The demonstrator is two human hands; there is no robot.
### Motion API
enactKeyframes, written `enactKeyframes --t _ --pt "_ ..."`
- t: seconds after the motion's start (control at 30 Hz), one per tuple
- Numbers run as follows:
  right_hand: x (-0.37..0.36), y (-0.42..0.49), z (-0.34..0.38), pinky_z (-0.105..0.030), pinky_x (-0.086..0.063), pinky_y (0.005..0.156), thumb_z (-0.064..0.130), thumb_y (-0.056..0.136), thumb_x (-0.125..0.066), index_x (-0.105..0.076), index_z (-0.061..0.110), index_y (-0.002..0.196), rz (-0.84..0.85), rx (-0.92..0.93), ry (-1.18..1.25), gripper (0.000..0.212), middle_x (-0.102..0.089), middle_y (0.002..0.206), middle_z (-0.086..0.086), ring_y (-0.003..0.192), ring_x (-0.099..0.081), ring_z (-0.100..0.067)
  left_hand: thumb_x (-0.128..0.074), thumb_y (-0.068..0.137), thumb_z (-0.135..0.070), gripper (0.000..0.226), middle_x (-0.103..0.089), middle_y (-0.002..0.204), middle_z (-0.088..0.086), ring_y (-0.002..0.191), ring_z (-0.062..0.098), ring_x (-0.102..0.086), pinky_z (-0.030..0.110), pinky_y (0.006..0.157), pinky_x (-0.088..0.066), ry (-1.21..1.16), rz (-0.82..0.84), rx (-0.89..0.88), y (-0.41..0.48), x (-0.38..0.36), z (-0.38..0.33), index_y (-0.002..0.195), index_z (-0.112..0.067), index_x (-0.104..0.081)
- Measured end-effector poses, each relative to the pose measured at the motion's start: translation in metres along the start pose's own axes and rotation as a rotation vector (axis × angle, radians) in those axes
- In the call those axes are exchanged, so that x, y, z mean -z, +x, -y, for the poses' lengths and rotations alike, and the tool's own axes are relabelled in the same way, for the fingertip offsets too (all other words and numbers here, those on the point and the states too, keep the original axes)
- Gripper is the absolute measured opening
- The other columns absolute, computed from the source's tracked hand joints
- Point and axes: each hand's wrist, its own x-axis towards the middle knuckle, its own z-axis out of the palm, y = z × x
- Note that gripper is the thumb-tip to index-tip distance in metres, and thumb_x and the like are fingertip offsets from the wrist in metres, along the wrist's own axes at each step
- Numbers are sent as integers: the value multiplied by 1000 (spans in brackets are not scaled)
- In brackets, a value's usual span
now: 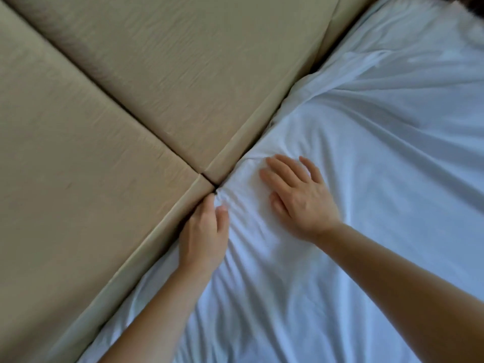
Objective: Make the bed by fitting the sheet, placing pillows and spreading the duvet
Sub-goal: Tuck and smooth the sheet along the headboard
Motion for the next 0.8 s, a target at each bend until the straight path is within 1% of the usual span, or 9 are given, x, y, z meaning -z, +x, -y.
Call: enactKeyframes --t 0.07,0.17,0.3,0.47,0.53,0.6,0.63,0.73,0.8 --pt "3 -5 -13 -43 -22 108 28 86 -38 -59 13 124 -25 -1 -31 46 -54 135 -8 128 -38 -23 -35 89 -35 54 -62 121 20 111 32 -57 30 92 -35 -38 -60 -156 -6 5 -5 121 2 -56" --pt "10 -5 -35 -44 -24 107 27 87 -40 -60 12 123 -111 -37 -64 44 -55 134 -10 125 -44 -26 -36 89 -32 52 -58 127 15 119 17 -47 24 100 -32 -102 -42 -371 2 8 -28 124 2 -56" --pt "37 -1 -83 -42 -24 105 25 85 -45 -58 12 121 -188 -180 -149 41 -53 134 -12 125 -41 -28 -36 88 -33 53 -58 126 15 118 25 -51 28 100 -32 -25 38 -537 39 2 -73 123 1 -55" --pt "83 8 -145 -44 -31 102 18 78 -45 -50 9 129 -202 -470 -139 52 -42 143 -15 127 -40 -33 -43 95 -31 52 -35 145 8 133 25 -33 36 108 -28 116 227 -483 87 -7 -134 141 -8 -32" --pt "97 14 -162 -45 -34 100 16 86 -49 -33 12 142 -199 -635 -65 59 -20 155 -11 130 -36 -34 -44 95 -31 52 -37 142 11 131 27 -34 38 106 -31 105 241 -463 99 -7 -156 139 -7 -30" --pt "105 20 -175 -44 -41 89 21 90 -53 -13 17 150 -140 -758 -10 72 -2 159 -8 118 -46 -38 -45 95 -33 59 -36 142 12 132 27 -34 40 105 -32 68 256 -439 105 -6 -173 143 -10 -20" --pt "109 23 -180 -44 -42 84 24 90 -55 -5 19 151 -88 -791 -5 79 -5 158 -10 112 -49 -41 -45 95 -34 65 -35 143 11 132 26 -35 39 105 -33 48 269 -417 106 -7 -179 146 -13 -12" --pt "116 24 -196 -43 -42 86 36 87 -61 9 21 150 104 -884 66 95 -42 138 -21 112 -51 -42 -45 95 -36 74 -37 141 8 125 25 -43 35 94 -36 29 288 -371 106 -9 -190 148 -21 5" --pt "120 21 -203 -42 -42 91 43 85 -63 0 21 150 252 -913 90 93 -48 132 -20 116 -49 -41 -44 95 -36 76 -41 139 8 118 23 -48 31 86 -35 24 296 -356 106 -11 -191 148 -24 10"
